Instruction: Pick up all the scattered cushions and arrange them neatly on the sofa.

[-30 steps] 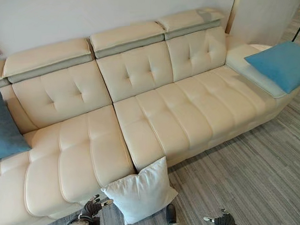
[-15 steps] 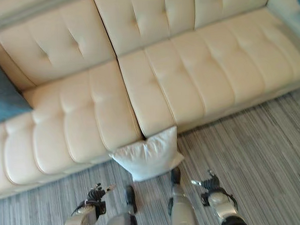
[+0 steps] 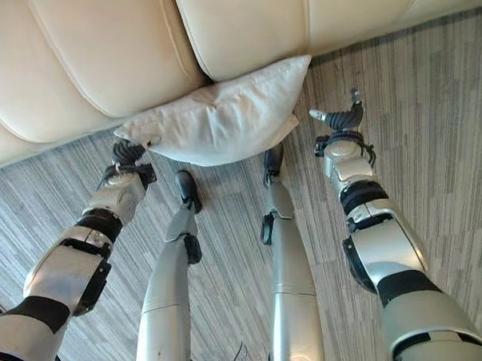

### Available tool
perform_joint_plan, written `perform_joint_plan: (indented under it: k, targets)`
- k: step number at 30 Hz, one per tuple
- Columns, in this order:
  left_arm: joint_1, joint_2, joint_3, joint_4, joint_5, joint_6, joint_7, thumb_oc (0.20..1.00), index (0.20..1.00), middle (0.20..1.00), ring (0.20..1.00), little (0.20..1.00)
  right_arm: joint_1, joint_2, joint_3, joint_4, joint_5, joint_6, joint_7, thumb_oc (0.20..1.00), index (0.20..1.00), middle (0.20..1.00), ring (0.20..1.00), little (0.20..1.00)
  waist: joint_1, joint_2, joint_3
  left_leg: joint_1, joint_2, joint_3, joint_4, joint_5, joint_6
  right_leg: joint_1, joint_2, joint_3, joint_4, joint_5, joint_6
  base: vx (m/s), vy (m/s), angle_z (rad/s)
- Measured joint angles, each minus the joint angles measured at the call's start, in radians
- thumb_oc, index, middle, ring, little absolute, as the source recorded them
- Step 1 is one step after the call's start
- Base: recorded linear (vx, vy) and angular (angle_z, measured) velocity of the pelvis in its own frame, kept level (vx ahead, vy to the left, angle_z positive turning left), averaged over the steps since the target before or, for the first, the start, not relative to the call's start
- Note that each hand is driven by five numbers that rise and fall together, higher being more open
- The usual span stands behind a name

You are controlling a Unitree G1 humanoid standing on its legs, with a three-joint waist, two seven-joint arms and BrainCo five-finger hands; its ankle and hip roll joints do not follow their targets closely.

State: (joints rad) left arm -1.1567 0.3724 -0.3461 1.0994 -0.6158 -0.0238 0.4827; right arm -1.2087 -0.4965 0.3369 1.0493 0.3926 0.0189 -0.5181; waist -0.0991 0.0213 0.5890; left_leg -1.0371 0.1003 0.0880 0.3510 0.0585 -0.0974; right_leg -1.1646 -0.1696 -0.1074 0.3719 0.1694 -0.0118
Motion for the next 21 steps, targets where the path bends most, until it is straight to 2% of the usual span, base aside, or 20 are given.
perform_joint_plan:
  k: [3,4,5,6,7,8,9,12,13,15,19,21]
  targets:
    - [-0.040,0.007,-0.013,-0.028,0.001,-0.008,0.043,1.000,1.000,1.000,1.000,1.000,-0.049,0.003,0.040,-0.039,0.002,-0.028,-0.004,1.000,1.000,1.000,1.000,1.000,0.001,-0.002,0.000,-0.075,0.005,-0.012,0.061,-0.011,-0.002,-0.063,-0.001,-0.001,0.038,-0.002,-0.007,0.06,-0.025,0.03]
    - [-0.047,0.010,-0.078,-0.048,0.007,-0.008,0.055,1.000,1.000,1.000,1.000,1.000,-0.079,0.004,0.076,-0.045,0.012,-0.031,-0.009,1.000,1.000,1.000,1.000,1.000,-0.003,-0.003,-0.006,-0.109,0.000,-0.021,0.083,-0.015,0.000,-0.096,-0.007,-0.001,0.066,-0.010,-0.008,0.05,0.003,0.11]
    - [-0.065,0.015,-0.094,-0.076,0.007,-0.008,0.067,1.000,1.000,1.000,1.000,1.000,-0.109,-0.006,0.097,-0.060,0.021,-0.039,-0.014,1.000,1.000,1.000,1.000,1.000,-0.001,-0.005,-0.007,-0.136,0.000,-0.023,0.100,-0.026,0.001,-0.125,-0.011,-0.001,0.086,-0.026,0.004,0.04,-0.008,0.15]
    - [-0.081,0.014,-0.093,-0.086,0.007,-0.011,0.077,1.000,1.000,1.000,1.000,1.000,-0.132,-0.010,0.097,-0.074,0.022,-0.043,-0.014,0.545,0.545,0.545,0.545,0.545,0.002,-0.007,-0.007,-0.159,-0.001,-0.023,0.107,-0.038,0.006,-0.150,-0.013,0.000,0.098,-0.026,0.005,0.02,0.000,0.13]
    - [-0.099,0.022,-0.094,-0.117,0.008,-0.028,0.079,0.586,0.586,0.586,0.586,0.586,-0.178,-0.014,0.096,-0.075,0.022,-0.064,-0.014,0.200,0.200,0.200,0.200,0.200,0.009,-0.010,-0.005,-0.206,-0.003,-0.028,0.123,-0.041,0.008,-0.190,-0.014,0.000,0.104,-0.027,0.004,0.01,0.007,0.08]
    - [-0.110,0.029,-0.096,-0.117,0.008,-0.034,0.074,0.586,0.586,0.586,0.586,0.586,-0.185,-0.011,0.105,-0.071,0.024,-0.067,-0.014,0.200,0.200,0.200,0.200,0.200,0.013,-0.011,-0.004,-0.223,-0.003,-0.032,0.130,-0.041,0.009,-0.201,-0.014,0.000,0.103,-0.025,0.007,0.01,0.013,0.08]
    - [-0.121,0.016,-0.121,-0.123,0.007,-0.035,0.072,0.200,0.200,0.200,0.200,0.200,-0.195,0.011,0.104,-0.070,0.054,-0.073,-0.013,0.200,0.200,0.200,0.200,0.200,0.012,-0.012,-0.004,-0.239,-0.007,-0.042,0.148,-0.042,0.007,-0.208,-0.014,0.001,0.108,-0.022,0.009,-0.01,0.011,0.06]
    - [-0.126,-0.015,-0.122,-0.150,0.003,-0.037,0.066,0.200,0.200,0.200,0.200,0.200,-0.183,0.046,0.091,-0.070,0.104,-0.097,-0.013,0.200,0.200,0.200,0.200,0.200,0.003,-0.018,-0.007,-0.238,-0.021,-0.053,0.142,-0.044,0.005,-0.197,-0.020,0.004,0.078,-0.025,0.022,-0.02,0.024,0.02]
    - [-0.126,-0.026,-0.116,-0.152,0.001,-0.039,0.066,0.200,0.200,0.200,0.200,0.200,-0.181,0.063,0.071,-0.071,0.131,-0.103,-0.013,0.200,0.200,0.200,0.200,0.200,0.003,-0.019,-0.008,-0.234,-0.018,-0.056,0.125,-0.042,0.009,-0.188,-0.018,0.001,0.058,-0.031,0.062,-0.03,0.030,-0.13]
    - [-0.101,-0.050,-0.111,-0.170,-0.045,-0.052,0.067,0.200,0.200,0.200,0.200,0.200,-0.146,0.090,0.029,-0.077,0.180,-0.117,-0.016,0.200,0.200,0.200,0.200,0.200,-0.006,-0.020,-0.007,-0.219,-0.025,-0.053,0.113,-0.037,0.014,-0.175,-0.019,0.019,0.061,-0.043,0.080,-0.03,0.036,0.02]
    - [0.012,-0.127,-0.070,-0.245,-0.112,-0.072,0.068,0.200,0.200,0.200,0.200,0.200,-0.001,0.126,-0.083,-0.162,0.241,-0.176,-0.036,0.200,0.200,0.200,0.200,0.200,-0.011,-0.024,-0.008,-0.111,-0.039,-0.049,0.026,-0.013,0.034,-0.060,-0.012,0.022,-0.043,-0.037,0.088,-0.05,0.030,-0.01]
    - [0.102,-0.154,-0.043,-0.306,-0.114,-0.073,0.068,0.200,0.200,0.200,0.200,0.200,0.103,0.136,-0.092,-0.248,0.252,-0.216,-0.040,0.200,0.200,0.200,0.200,0.200,-0.027,-0.028,-0.009,-0.012,-0.048,-0.050,-0.053,-0.003,0.037,0.030,-0.012,0.023,-0.101,-0.045,0.116,-0.05,0.030,-0.10]
